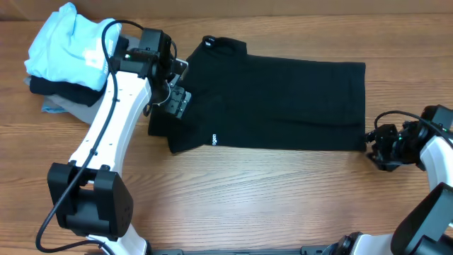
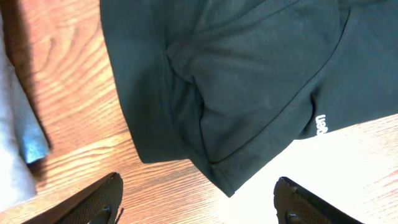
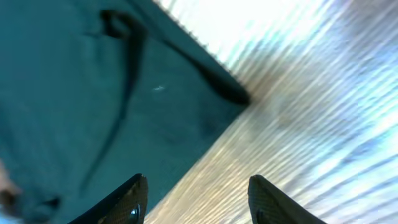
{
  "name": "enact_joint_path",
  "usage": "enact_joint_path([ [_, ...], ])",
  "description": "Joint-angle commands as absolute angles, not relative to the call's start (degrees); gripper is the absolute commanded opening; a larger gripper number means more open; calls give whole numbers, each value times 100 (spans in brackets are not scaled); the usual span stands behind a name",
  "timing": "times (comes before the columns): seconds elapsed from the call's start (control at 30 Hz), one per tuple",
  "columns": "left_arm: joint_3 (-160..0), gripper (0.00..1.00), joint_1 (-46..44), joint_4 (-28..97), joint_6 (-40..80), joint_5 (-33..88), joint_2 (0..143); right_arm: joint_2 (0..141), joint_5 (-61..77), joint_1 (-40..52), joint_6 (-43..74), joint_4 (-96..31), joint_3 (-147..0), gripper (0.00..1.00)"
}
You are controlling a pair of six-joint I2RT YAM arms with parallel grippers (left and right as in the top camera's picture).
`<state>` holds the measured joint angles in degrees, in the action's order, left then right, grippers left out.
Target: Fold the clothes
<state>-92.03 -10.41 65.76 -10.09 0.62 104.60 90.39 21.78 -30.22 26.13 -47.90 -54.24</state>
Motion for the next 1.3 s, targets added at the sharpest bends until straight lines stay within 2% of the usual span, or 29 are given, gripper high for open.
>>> enact_joint_path([
  [0.0, -8646, 79, -1017, 6418, -668, 115, 10473, 9050, 1588, -2864, 2510, -4609, -5192, 55],
  [0.33, -7424, 73, -1017, 5024, -528, 600, 10473, 9056, 1763, -2733, 2598, -3706, -4602, 54],
  [0.5, -7430, 72, -1017, 4871, -456, 604, 10473, 9056, 1837, -2733, 2591, -3358, -4602, 37],
  [0.57, -7430, 72, -1017, 4880, -447, 602, 10473, 9056, 1938, -2731, 2591, -3245, -4602, 37],
  [0.67, -7430, 71, -1017, 4904, -447, 600, 10473, 9061, 1892, -2731, 2569, -3096, -4569, 44],
  [0.83, -7430, 69, -1017, 4947, -421, 600, 10473, 9070, 1894, -2733, 2576, -2834, -4311, 44],
  [1.07, -7430, 68, -1015, 4947, -425, 602, 10473, 9072, 1894, -2733, 2571, -2672, -4259, 27],
  [1.2, -7430, 69, -1015, 4945, -425, 600, 10473, 9083, 1892, -2733, 2571, -2534, -4259, 33],
  [1.27, -7432, 68, -1015, 4943, -425, 602, 10473, 9135, 1820, -2733, 2571, -2521, -4259, 30],
])
